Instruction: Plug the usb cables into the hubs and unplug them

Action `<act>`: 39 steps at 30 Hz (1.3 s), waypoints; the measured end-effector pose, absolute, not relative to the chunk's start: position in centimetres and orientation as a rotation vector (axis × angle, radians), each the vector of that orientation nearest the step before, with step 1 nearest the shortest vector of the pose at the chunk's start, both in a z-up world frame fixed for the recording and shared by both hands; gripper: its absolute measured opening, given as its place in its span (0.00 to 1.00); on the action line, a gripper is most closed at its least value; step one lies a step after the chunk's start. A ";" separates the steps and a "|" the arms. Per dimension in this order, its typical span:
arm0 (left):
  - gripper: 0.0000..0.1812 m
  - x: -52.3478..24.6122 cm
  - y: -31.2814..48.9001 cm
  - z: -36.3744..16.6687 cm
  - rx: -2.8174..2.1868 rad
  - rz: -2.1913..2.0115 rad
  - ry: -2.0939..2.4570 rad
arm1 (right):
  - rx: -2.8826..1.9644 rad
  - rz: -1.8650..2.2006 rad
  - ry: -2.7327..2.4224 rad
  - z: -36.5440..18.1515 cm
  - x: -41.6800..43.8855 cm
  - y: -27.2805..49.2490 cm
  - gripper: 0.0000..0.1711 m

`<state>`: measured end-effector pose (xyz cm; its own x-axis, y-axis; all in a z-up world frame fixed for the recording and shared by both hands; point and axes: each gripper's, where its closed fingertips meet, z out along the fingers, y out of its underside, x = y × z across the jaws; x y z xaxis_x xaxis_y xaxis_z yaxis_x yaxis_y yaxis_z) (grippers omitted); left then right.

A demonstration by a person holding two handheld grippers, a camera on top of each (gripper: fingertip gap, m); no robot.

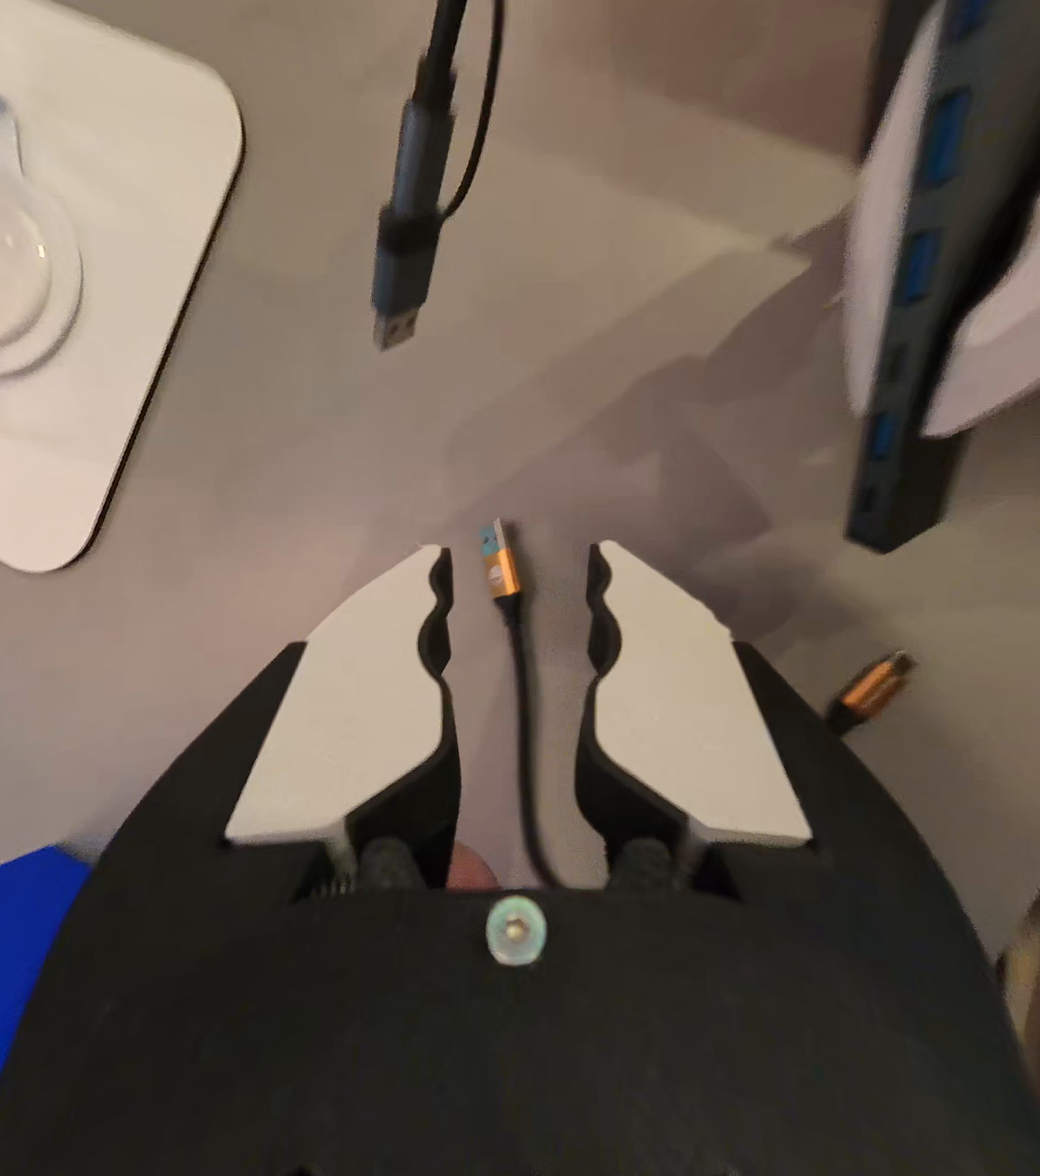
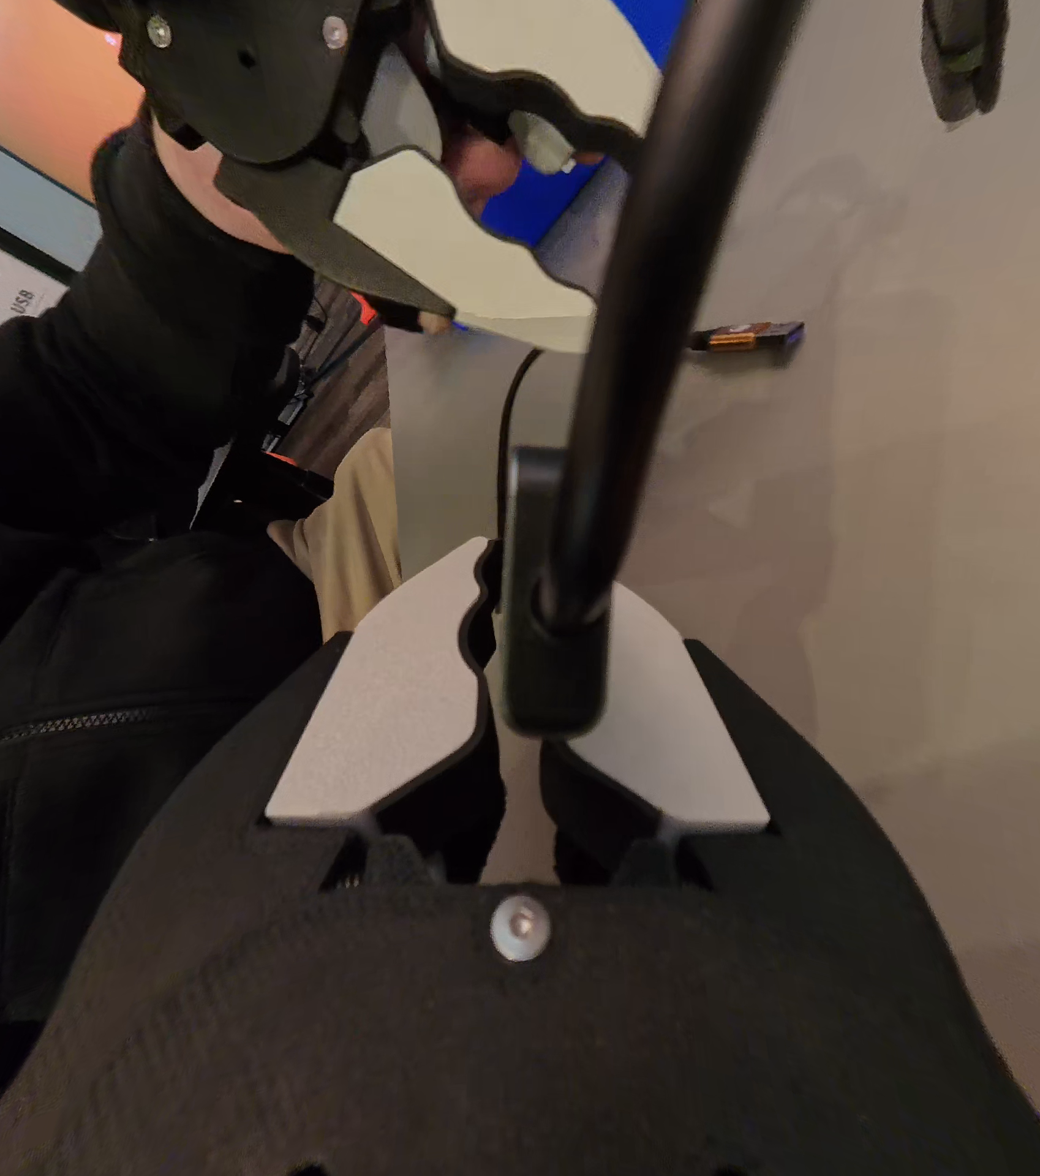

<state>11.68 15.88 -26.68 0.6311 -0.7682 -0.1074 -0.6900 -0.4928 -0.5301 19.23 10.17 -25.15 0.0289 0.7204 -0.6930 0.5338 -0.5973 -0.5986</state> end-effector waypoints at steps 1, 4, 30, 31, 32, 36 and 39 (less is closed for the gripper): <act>0.23 12.5 15.3 -26.0 -2.285 -0.272 1.122 | -2.107 1.619 -1.316 -24.9 19.1 10.1 0.07; 0.26 15.3 12.9 -24.1 -2.184 -0.587 1.097 | -2.068 1.669 -1.295 -24.2 18.8 10.0 0.07; 0.06 18.2 10.7 -18.9 -1.927 -1.510 0.414 | -1.278 -0.084 -1.504 -19.7 18.5 16.0 0.51; 0.06 18.4 10.6 -18.7 -1.926 -1.524 0.398 | -1.221 -0.183 -1.498 -19.3 18.4 16.1 0.50; 0.06 18.5 10.5 -18.5 -1.925 -1.541 0.373 | -1.182 -0.252 -1.488 -19.0 18.3 16.3 0.48; 0.06 18.6 10.4 -18.1 -1.921 -1.608 0.298 | -1.035 -0.419 -1.438 -16.8 18.1 16.1 0.46; 0.06 19.4 9.7 -18.0 -1.913 -1.675 0.275 | -0.990 -0.470 -1.485 -17.2 17.7 15.7 0.40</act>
